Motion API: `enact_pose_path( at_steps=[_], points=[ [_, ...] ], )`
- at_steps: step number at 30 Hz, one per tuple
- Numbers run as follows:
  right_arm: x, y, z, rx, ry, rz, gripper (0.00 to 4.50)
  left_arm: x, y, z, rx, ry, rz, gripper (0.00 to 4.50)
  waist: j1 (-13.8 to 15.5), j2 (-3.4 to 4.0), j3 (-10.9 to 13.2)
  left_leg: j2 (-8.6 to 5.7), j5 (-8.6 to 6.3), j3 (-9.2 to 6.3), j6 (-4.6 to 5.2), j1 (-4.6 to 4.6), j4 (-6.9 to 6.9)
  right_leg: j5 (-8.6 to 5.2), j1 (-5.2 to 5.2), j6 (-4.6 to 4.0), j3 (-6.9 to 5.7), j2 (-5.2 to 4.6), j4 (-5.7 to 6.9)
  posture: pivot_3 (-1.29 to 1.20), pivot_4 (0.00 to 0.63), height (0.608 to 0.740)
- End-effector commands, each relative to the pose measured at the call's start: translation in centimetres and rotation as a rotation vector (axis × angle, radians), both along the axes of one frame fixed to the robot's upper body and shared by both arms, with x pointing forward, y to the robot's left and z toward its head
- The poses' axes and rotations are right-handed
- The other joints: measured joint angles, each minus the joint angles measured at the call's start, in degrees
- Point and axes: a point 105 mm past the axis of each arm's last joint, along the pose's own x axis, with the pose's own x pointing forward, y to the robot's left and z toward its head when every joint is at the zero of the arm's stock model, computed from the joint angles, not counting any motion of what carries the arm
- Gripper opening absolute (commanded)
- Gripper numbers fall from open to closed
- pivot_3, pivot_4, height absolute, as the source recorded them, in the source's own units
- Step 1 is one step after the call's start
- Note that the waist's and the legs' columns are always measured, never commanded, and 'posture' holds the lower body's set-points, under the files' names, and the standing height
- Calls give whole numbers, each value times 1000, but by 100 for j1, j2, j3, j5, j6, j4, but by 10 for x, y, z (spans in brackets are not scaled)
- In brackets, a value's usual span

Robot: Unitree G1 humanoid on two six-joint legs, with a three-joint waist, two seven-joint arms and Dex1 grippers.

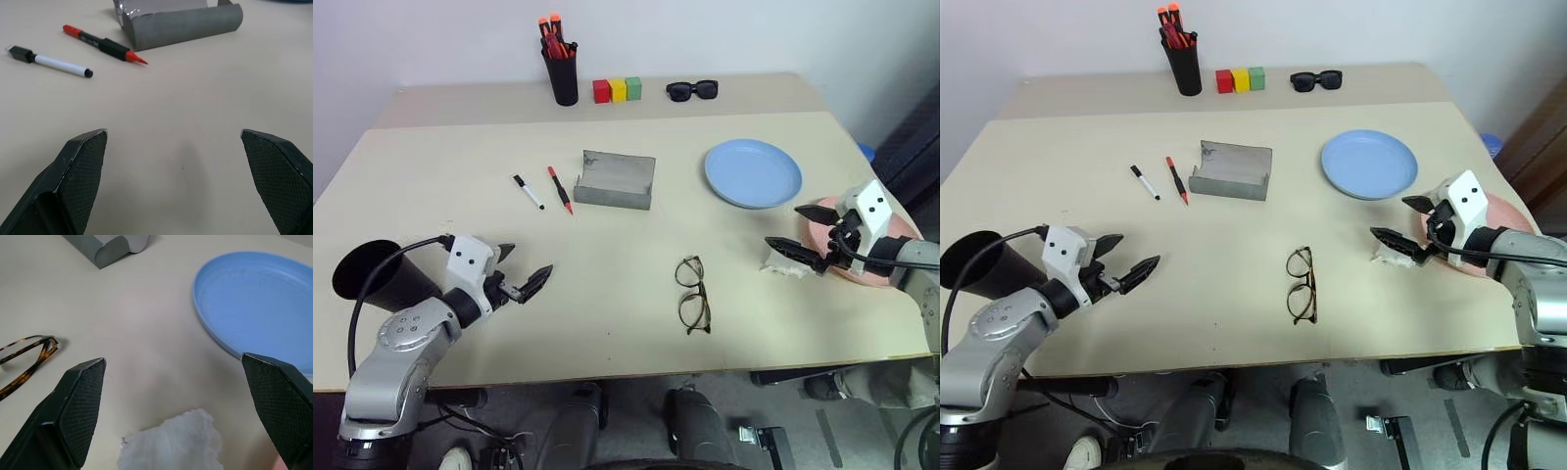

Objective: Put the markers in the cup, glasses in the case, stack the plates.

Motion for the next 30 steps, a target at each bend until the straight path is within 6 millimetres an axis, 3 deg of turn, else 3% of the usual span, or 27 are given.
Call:
enact_pose_path(
  at_steps=[1, 15, 21, 25, 30],
  points=[
    [4, 3, 8, 5, -42, 20, 4500, -2, 2, 14, 12, -51, 11, 4475, 1, 0, 0, 0, 0, 0, 0, 0, 0, 0, 0, 0, 0, 0, 0, 0, 150, 740],
    [13, 23, 5, 20, -61, 57, 4500, 5, 4, 17, 14, -85, 60, 4475, 0, 0, 0, -1, 0, 0, 0, 0, 0, 0, 0, 0, 0, 0, -1, 0, 150, 740],
    [19, 59, 11, 40, -110, 128, 4500, 26, -3, 17, 25, -97, 143, 4475, 6, 0, 0, -3, 1, -1, 1, 0, 1, 1, 0, 1, 0, 2, 1, 0, 150, 740],
    [22, 91, 20, 53, -176, 182, 4500, 55, -32, 34, -42, -132, 164, 4475, 54, -7, 3, -16, 2, -2, 2, 0, 7, 3, 4, 6, -3, 5, 3, 0, 150, 740],
    [16, 126, 22, 103, -193, 241, 4500, 81, -37, 45, -108, -86, 295, 4475, 105, -8, 4, -21, 2, -1, 2, 1, 8, 14, 2, 30, -3, 9, 12, 0, 150, 740]
  ],
)
